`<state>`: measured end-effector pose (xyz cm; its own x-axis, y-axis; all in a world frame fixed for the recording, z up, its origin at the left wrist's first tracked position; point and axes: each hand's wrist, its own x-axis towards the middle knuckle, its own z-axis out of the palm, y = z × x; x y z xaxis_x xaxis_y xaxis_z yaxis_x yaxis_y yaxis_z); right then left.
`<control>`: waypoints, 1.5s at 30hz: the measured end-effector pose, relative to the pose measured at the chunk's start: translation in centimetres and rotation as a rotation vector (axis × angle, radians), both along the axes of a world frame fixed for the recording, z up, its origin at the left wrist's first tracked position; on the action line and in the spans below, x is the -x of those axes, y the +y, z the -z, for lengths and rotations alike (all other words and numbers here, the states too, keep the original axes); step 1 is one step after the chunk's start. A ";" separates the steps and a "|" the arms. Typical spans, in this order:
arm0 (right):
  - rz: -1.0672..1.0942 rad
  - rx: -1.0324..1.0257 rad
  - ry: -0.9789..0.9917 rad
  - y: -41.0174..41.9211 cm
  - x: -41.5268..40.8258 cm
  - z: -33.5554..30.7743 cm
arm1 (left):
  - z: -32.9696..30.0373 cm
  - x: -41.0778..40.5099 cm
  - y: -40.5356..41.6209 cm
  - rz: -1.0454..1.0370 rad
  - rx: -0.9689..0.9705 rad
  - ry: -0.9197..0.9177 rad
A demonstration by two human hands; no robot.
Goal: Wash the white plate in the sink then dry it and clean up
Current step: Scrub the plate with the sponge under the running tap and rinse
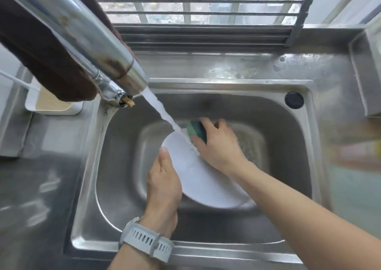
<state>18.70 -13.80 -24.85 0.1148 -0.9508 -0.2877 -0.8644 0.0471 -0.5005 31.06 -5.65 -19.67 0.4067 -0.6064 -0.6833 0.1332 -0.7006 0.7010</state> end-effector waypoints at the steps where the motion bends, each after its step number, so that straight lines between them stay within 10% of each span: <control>1: 0.034 -0.020 0.084 0.2 1.6 0.6 | 0.1 -0.2 -0.2 -0.009 0.006 -0.008; 15: -0.016 -0.041 -0.302 6.3 -1.9 -6.6 | -1.9 1.0 -1.2 -0.147 -0.041 0.123; 22: 0.037 -0.116 0.104 5.8 4.8 -3.2 | -2.7 0.3 -0.3 -0.009 0.040 -0.063; 26: 0.249 -0.102 -0.027 1.0 1.8 -1.2 | -3.1 1.0 0.4 0.122 0.042 -0.198; 32: 0.065 -0.107 -0.505 2.5 -2.1 -4.9 | -3.1 1.4 -0.1 0.265 0.101 0.026; 37: -0.043 -0.143 -0.390 6.3 2.9 -6.7 | -3.8 0.7 0.4 0.225 0.080 0.160; 41: 0.180 -0.333 -0.313 6.5 6.7 -5.5 | -3.0 -0.7 0.6 0.171 0.105 -0.117; 45: 0.818 -0.612 -0.923 4.3 7.9 -6.4 | -3.0 -1.3 0.5 0.425 0.446 -0.374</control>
